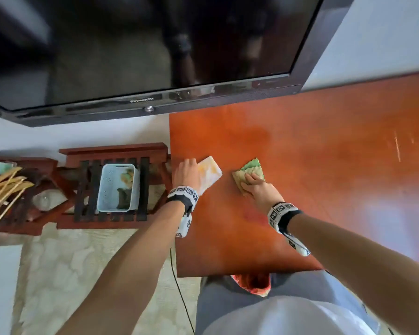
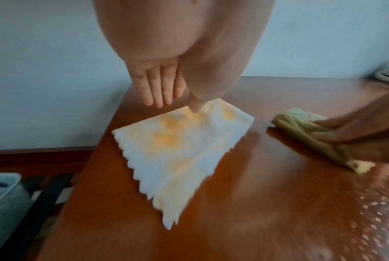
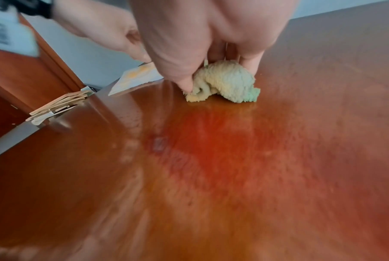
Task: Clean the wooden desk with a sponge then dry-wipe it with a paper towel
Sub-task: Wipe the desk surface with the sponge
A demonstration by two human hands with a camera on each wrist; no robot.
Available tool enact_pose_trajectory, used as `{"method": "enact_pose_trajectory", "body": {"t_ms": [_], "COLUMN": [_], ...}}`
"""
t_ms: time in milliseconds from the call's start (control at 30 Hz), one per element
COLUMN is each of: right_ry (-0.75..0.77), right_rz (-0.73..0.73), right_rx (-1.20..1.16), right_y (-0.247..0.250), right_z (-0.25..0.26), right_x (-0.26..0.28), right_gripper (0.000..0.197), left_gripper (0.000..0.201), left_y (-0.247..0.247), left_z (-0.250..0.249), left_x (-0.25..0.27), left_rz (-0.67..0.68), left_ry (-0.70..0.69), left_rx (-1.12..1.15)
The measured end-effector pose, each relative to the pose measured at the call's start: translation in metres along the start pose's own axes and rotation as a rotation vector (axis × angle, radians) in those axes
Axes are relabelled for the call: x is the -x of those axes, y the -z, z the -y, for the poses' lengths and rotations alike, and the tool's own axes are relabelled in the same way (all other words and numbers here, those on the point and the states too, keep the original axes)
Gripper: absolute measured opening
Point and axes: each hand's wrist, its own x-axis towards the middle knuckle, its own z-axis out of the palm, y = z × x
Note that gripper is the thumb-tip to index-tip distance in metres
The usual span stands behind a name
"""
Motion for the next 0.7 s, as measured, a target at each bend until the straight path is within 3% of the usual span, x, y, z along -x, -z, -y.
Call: {"method": "enact_pose_trajectory", "body": {"t_ms": [33, 133, 167, 200, 300, 400, 533, 700], "right_ry": [-0.004, -0.06, -0.07, -0.073, -0.088, -0.122, -0.062, 0.04], "right_rz": [0.032, 0.124, 0.128, 0.113, -0.003, -0.098, -0.191, -0.229], "right_rx": [-0.01, 0.029, 0.037, 0.031, 0.02, 0.057, 0.02, 0.138], "right_y": [-0.003, -0.005, -0.003, 0.001, 0.019, 0.052, 0.107, 0.105], "right_z": [0.003, 0.012, 0.014, 0.016, 0.017, 0.017, 0.031, 0.051], "right_x": [0.007, 0.019, 0.016, 0.01, -0.034, -0.103, -0.208, -0.285], "right_gripper": [0.048, 0.093, 0.098, 0.093, 0.052, 0.052, 0.037, 0.036], "left_gripper": [0.031, 0.027, 0.026, 0.025, 0.022, 0.027, 0.013, 0.014], "left_y": [0.0, 0.001, 0.002, 0.004, 0.011, 0.019, 0.039, 0.046], "left_z": [-0.002, -0.01, -0.012, -0.012, 0.0, 0.023, 0.061, 0.093], "left_x": [-0.008, -0.022, -0.024, -0.025, -0.022, -0.012, 0.008, 0.018], "left_rz": [0.007, 0.047, 0.047, 0.048, 0.009, -0.112, -0.237, -0.352], "left_ry": [-0.006, -0.071, -0.095, -0.114, -0.106, -0.041, -0.005, 0.03], "left_rx": [-0.001, -0.02, -0.017, 0.006, 0.176, 0.362, 0.555, 0.626]}}
